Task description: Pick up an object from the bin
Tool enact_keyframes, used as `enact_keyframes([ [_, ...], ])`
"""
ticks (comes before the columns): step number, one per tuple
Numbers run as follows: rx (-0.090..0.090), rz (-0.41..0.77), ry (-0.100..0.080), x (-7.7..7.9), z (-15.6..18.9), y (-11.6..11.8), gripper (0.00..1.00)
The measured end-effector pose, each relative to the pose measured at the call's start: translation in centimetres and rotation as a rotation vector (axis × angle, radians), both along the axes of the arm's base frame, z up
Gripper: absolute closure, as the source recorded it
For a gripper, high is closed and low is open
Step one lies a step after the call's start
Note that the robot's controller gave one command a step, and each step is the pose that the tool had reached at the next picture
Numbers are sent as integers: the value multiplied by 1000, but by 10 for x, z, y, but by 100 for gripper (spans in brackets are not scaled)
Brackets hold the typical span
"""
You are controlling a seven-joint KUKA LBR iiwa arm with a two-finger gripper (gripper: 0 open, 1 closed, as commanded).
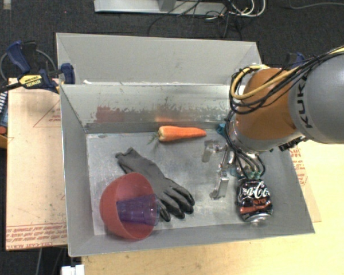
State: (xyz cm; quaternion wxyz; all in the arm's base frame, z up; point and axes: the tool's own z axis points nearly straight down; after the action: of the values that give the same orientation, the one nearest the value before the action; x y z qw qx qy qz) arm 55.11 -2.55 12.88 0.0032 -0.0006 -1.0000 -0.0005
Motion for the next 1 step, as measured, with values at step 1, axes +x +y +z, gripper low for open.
enact_keyframes([
  [1, 0, 1, -7, 2, 5, 0, 0],
])
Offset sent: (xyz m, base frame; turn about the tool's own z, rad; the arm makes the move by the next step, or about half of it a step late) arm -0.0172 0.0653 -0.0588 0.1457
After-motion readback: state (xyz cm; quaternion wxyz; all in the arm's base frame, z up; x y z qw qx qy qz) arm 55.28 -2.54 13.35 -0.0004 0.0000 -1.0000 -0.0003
